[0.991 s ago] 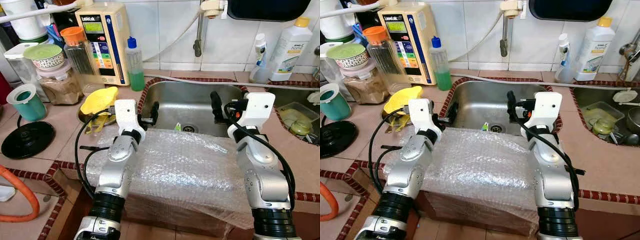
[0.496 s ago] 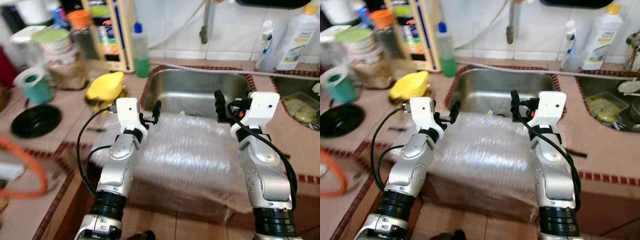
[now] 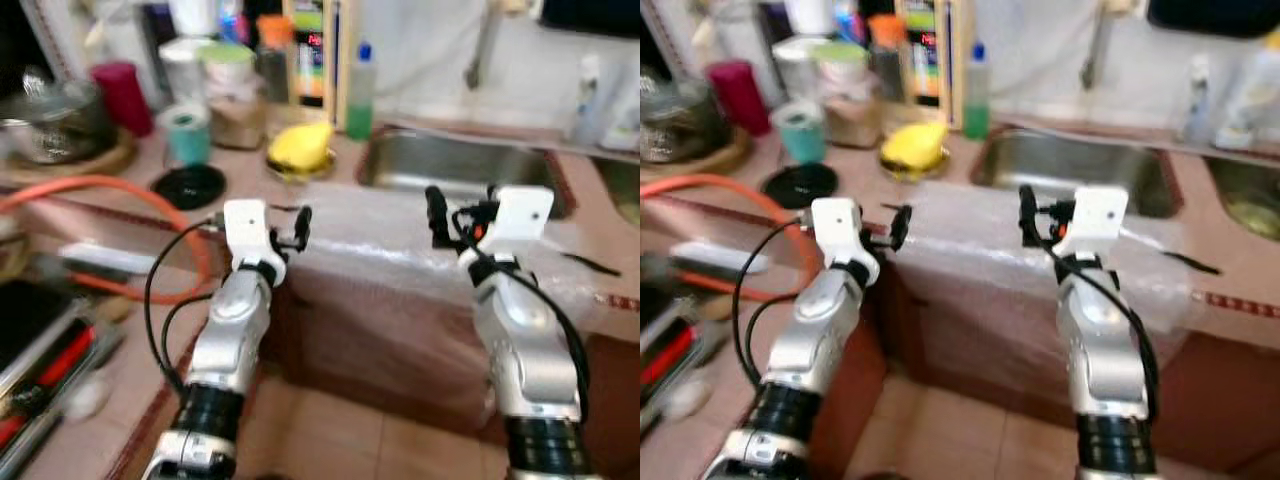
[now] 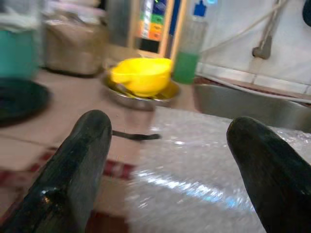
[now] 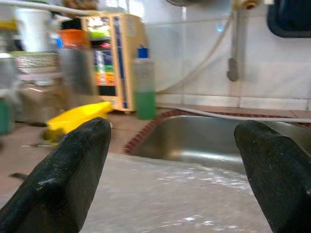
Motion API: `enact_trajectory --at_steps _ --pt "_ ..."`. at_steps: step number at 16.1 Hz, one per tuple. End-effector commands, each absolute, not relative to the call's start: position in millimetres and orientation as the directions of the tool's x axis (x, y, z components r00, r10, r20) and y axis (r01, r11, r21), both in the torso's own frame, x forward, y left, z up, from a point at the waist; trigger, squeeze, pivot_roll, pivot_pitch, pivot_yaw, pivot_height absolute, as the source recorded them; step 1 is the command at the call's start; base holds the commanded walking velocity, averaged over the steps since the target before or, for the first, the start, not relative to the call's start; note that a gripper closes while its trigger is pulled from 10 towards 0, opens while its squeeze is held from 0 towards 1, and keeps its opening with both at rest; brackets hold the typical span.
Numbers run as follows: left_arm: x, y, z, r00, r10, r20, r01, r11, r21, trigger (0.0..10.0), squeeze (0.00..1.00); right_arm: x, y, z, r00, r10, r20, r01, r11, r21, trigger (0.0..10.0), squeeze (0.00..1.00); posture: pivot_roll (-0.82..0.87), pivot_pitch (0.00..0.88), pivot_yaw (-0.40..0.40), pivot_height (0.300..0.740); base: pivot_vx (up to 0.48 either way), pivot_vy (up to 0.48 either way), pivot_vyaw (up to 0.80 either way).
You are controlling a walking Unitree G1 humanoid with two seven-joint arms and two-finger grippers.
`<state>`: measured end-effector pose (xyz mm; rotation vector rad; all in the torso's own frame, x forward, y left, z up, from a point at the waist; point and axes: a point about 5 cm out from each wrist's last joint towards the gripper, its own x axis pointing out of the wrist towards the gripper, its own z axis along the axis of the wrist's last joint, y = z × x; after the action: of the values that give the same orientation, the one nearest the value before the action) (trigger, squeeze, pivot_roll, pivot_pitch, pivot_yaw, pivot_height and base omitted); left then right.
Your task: Kitchen organization
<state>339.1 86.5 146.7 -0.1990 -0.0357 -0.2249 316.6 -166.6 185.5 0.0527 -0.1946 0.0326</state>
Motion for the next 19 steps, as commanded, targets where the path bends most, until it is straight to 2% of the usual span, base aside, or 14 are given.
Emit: enact_trajectory --at_steps 1,7,15,19 --pt "339 83 155 0.966 -0.238 0.098 0.253 0.948 -0.195 10.0 0.00 318 -168 192 0.976 0.022 0.218 -0.033 0.998 0.045 10.0 0.00 -0.06 0.000 0.080 0.740 0.000 0.000 0.00" --pt "335 83 152 0.960 -0.264 0.099 0.279 0.935 -0.217 10.0 0.00 318 -167 191 0.978 0.022 0.209 -0.032 0.998 0.047 10.0 0.00 -0.05 0.000 0.077 0.740 0.000 0.000 0.00" --pt "330 82 144 0.956 -0.283 0.077 0.293 0.925 -0.241 10.0 0.00 318 -169 189 0.980 0.028 0.199 -0.037 0.999 0.040 10.0 0.00 -0.05 0.000 0.066 0.740 0.000 0.000 -0.74" --pt "329 80 144 0.953 -0.291 0.078 0.301 0.923 -0.240 10.0 0.00 318 -168 189 0.979 0.032 0.202 -0.041 0.998 0.039 10.0 0.00 -0.05 0.000 0.066 0.740 0.000 0.000 0.00"
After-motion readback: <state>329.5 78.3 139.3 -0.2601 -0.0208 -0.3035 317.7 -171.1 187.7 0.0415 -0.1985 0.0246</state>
